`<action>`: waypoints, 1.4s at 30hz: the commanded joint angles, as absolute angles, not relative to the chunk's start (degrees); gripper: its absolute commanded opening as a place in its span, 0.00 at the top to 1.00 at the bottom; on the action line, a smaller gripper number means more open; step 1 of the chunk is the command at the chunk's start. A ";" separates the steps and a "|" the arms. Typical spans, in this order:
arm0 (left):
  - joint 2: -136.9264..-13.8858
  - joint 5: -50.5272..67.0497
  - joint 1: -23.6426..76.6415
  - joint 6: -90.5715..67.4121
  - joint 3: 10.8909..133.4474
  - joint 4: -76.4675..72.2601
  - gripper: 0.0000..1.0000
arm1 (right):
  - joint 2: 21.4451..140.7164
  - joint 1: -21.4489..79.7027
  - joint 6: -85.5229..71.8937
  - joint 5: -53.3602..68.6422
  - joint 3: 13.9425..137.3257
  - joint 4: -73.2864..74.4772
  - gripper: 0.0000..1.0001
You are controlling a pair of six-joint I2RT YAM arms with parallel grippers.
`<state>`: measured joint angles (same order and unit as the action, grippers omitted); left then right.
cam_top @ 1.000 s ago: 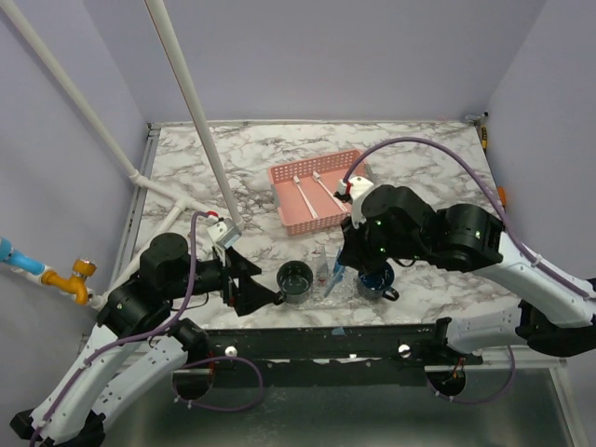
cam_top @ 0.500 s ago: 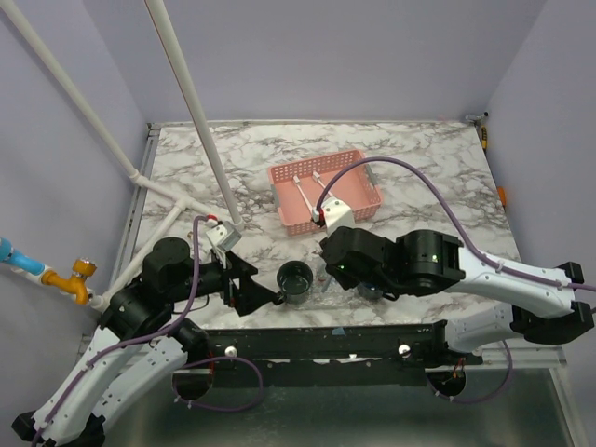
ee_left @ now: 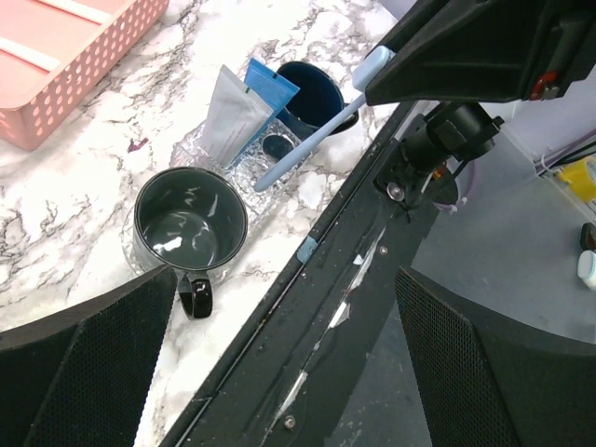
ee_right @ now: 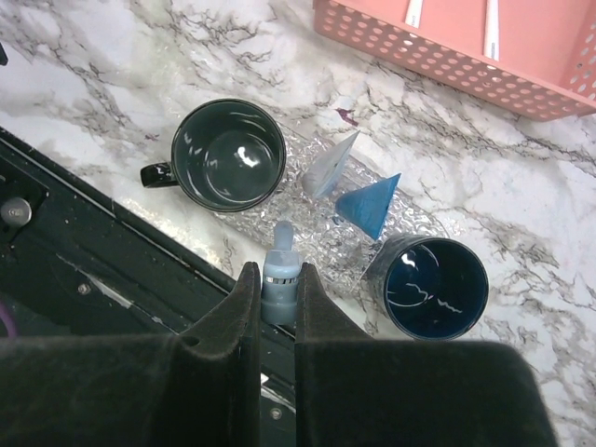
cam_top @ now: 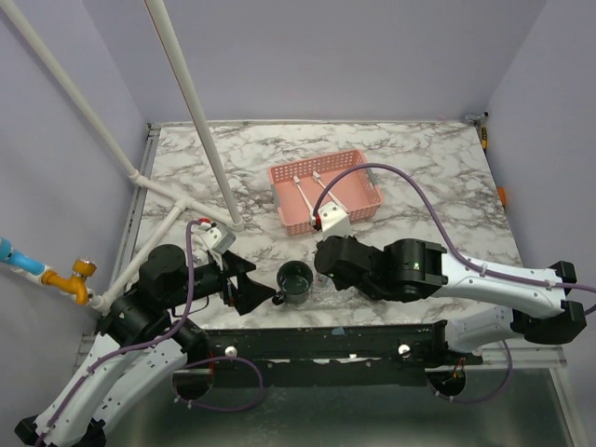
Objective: Prepare toiletry sets of a toothbrush and toothpaste on the tray
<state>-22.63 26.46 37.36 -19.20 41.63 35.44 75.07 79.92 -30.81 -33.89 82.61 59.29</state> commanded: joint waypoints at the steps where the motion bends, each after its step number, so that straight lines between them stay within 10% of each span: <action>1: -21.83 24.59 37.42 -19.51 40.43 32.87 0.01 | 74.22 80.37 -32.48 -37.13 80.31 55.20 1.00; 42: -21.37 24.96 37.36 -19.79 37.84 30.49 0.01 | 79.54 80.42 -37.55 -45.18 71.09 50.37 1.00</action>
<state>-22.04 25.87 37.36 -20.16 38.44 31.77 79.31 79.94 -36.64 -41.93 72.34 52.58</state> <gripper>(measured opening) 0.989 0.111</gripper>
